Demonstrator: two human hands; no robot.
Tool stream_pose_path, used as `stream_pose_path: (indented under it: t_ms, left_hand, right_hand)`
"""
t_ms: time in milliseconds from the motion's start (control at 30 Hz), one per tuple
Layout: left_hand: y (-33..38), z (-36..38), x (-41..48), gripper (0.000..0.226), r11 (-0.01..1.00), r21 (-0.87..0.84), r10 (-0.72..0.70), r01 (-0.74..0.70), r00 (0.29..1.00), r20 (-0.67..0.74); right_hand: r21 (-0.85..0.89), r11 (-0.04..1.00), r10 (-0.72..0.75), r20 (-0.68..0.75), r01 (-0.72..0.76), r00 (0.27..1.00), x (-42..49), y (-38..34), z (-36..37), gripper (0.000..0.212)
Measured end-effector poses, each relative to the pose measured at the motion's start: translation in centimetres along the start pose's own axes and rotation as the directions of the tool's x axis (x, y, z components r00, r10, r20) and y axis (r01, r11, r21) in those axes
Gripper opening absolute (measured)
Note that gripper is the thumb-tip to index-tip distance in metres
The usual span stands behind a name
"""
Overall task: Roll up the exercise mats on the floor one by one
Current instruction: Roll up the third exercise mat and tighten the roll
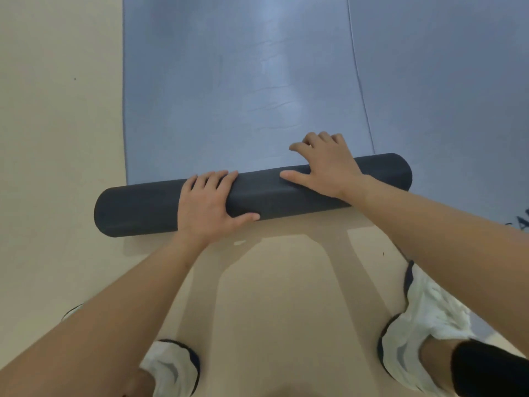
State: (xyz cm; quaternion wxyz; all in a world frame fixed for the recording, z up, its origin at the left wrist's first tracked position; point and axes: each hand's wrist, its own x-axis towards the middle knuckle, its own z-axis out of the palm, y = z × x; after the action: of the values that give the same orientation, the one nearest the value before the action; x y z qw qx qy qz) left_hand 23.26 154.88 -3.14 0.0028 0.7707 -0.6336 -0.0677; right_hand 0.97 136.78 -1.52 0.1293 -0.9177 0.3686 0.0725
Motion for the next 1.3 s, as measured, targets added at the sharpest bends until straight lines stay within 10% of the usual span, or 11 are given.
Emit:
stream_pose_path:
  t_ms: [100, 333, 567, 767, 967, 1300]
  left_hand:
    - [-1.0, -1.4, 3.6, 0.100, 0.999, -0.044, -0.015, 0.022, 0.990, 0.137]
    - [-3.1, -2.0, 9.3, 0.102, 0.984, -0.162, -0.015, 0.078, 0.933, 0.360]
    - [-2.4, -2.3, 7.1, 0.076, 0.982, -0.061, 0.163, -0.180, 0.962, -0.218]
    - [-3.1, -1.2, 7.7, 0.122, 0.988, 0.130, 0.078, -0.082, 0.996, 0.035]
    - [-4.2, -2.4, 12.4, 0.121, 0.999, 0.008, 0.038, -0.039, 0.990, 0.138]
    - [-4.8, -3.7, 15.3, 0.105, 0.998, -0.035, 0.054, -0.047, 0.969, 0.243]
  right_hand:
    - [-0.016, 0.996, -0.086, -0.161, 0.084, 0.983, -2.3, -1.1, 0.8, 0.085]
    - [-0.217, 0.975, -0.037, -0.001, 0.036, 0.999, -0.9, -0.8, 3.1, 0.118]
    - [-0.105, 0.992, -0.060, 0.060, 0.066, 0.996, 4.5, 1.8, 1.5, 0.119]
    - [0.103, 0.995, -0.029, 0.296, -0.002, 0.955, 8.9, 3.2, -0.9, 0.104]
    - [-0.035, 0.999, 0.000, 0.072, 0.003, 0.997, 8.2, 2.1, -2.4, 0.109]
    - [-0.150, 0.983, -0.091, 0.102, 0.105, 0.991, 9.1, 1.6, -2.3, 0.106]
